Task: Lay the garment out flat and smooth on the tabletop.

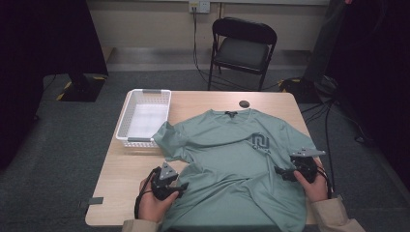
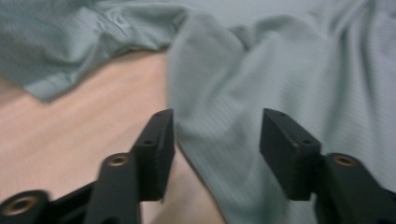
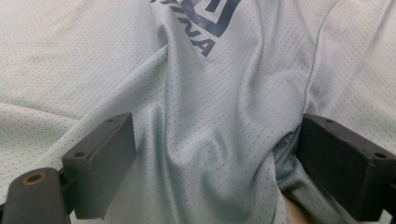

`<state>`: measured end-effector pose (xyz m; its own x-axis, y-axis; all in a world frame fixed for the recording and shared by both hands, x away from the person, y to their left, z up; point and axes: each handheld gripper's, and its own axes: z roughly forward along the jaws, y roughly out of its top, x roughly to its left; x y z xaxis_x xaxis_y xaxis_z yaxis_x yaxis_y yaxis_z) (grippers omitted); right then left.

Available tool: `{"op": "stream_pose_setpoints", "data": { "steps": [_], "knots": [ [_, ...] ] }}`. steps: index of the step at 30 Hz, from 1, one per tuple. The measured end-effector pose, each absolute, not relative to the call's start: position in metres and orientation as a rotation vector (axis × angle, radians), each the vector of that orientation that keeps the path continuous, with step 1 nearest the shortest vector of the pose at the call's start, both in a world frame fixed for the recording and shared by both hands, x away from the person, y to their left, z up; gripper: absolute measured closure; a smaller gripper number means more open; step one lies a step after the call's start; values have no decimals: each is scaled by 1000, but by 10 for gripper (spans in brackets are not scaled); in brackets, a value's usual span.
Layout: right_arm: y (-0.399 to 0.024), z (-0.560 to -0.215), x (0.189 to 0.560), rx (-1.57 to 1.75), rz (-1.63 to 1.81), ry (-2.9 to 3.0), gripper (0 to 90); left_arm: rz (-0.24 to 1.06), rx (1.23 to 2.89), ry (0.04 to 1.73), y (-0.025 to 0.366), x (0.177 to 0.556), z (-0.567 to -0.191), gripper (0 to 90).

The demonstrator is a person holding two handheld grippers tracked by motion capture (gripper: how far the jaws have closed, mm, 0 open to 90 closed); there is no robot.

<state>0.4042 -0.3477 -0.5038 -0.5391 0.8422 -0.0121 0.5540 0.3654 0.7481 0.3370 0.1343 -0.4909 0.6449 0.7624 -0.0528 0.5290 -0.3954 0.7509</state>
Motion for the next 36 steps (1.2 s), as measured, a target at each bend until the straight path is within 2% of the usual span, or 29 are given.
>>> {"op": "stream_pose_setpoints", "data": {
  "steps": [2, 3, 12, 14, 30, 32, 33, 35, 36],
  "knots": [
    [-348, -504, 404, 1217, 998, 2238, 112, 397, 2092, 1016, 132, 346, -491, 497],
    [-348, -504, 404, 1217, 998, 2238, 112, 390, 2100, 1024, 131, 349, -491, 557],
    [-348, -504, 404, 1217, 998, 2238, 112, 346, 2157, 1010, 127, 348, -491, 847],
    [-348, -504, 404, 1216, 998, 2238, 112, 326, 2156, 1008, 129, 346, -491, 869],
    [-348, -504, 404, 1217, 998, 2238, 112, 227, 2145, 1024, 153, 311, -490, 866],
    [-348, -504, 404, 1214, 999, 2241, 111, 231, 2129, 1029, 155, 310, -491, 832],
    [-349, -504, 404, 1217, 1006, 2241, 112, 238, 2120, 1030, 156, 310, -492, 790],
    [-351, -503, 403, 1221, 1021, 2236, 124, 270, 2097, 1022, 156, 309, -493, 628],
    [-353, -503, 402, 1230, 1025, 2234, 131, 263, 2092, 1023, 156, 309, -493, 614]
  ]
}}
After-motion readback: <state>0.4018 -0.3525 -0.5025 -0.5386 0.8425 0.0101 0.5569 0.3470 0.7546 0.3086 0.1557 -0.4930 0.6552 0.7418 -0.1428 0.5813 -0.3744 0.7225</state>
